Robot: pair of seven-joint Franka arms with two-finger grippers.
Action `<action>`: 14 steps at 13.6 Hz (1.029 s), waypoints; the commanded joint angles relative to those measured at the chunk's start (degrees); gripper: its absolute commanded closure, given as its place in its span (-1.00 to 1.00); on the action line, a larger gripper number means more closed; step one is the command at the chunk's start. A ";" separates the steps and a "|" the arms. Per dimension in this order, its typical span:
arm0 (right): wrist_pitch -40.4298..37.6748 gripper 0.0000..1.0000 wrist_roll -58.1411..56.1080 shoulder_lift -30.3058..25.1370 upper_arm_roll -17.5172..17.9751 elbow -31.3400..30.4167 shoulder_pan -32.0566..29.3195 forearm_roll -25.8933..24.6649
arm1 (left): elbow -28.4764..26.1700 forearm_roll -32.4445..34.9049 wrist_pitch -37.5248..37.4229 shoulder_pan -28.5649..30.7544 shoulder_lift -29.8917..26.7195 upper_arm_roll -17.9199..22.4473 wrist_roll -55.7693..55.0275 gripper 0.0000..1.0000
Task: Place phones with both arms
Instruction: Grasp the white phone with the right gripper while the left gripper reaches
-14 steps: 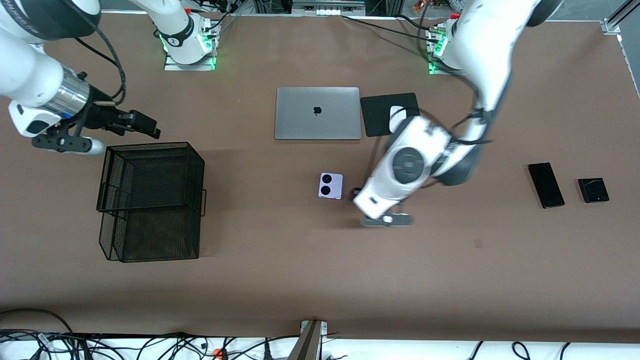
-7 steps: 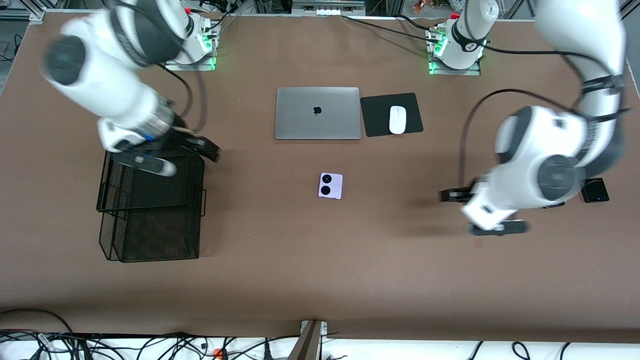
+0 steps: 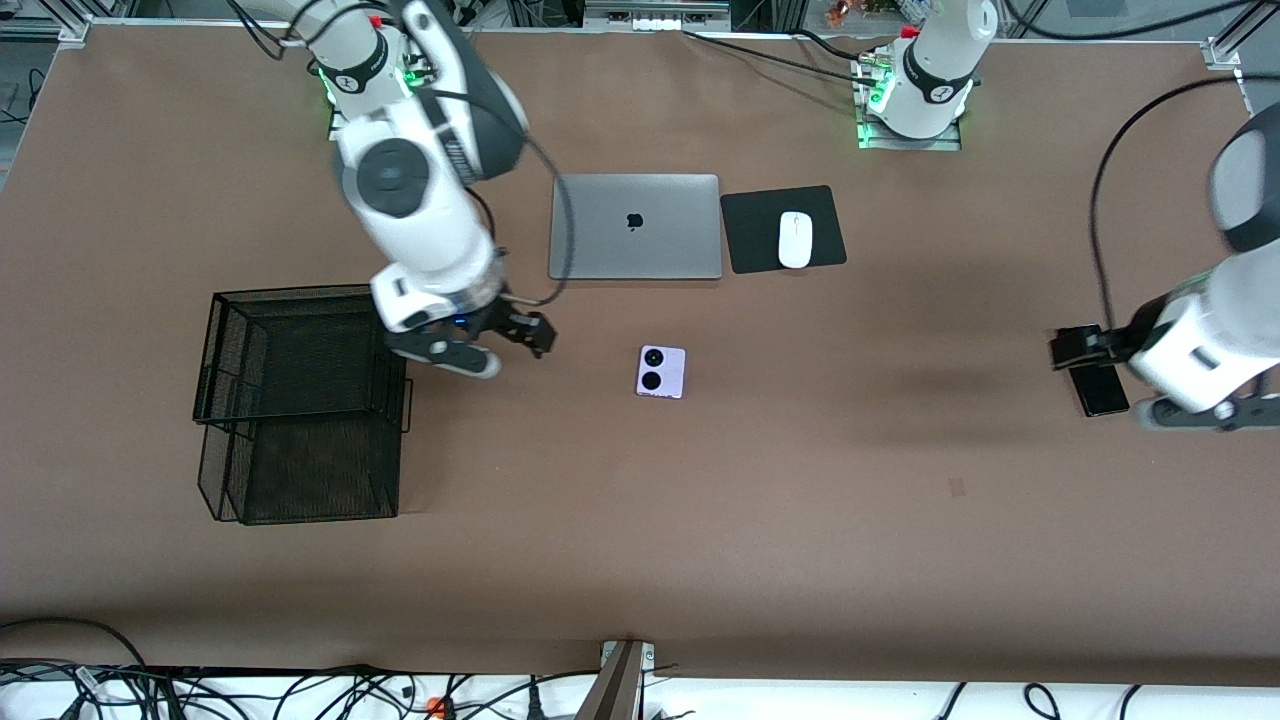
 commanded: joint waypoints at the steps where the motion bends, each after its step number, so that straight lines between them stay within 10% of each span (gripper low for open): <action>1: -0.41 -1.00 6.53 6.63 -0.66 6.90 4.18 -1.86 | -2.21 -1.05 0.60 0.82 -0.82 -1.00 1.50 -1.00; 8: 2.31 -1.00 12.60 21.49 -0.83 21.94 9.90 -1.86 | -2.29 -0.97 0.25 0.56 -0.99 -1.18 1.32 -1.00; 14: 10.66 -1.00 18.68 27.83 -0.92 22.30 11.49 -4.50 | -2.47 -1.06 -0.10 0.73 -0.99 -1.18 1.41 -1.00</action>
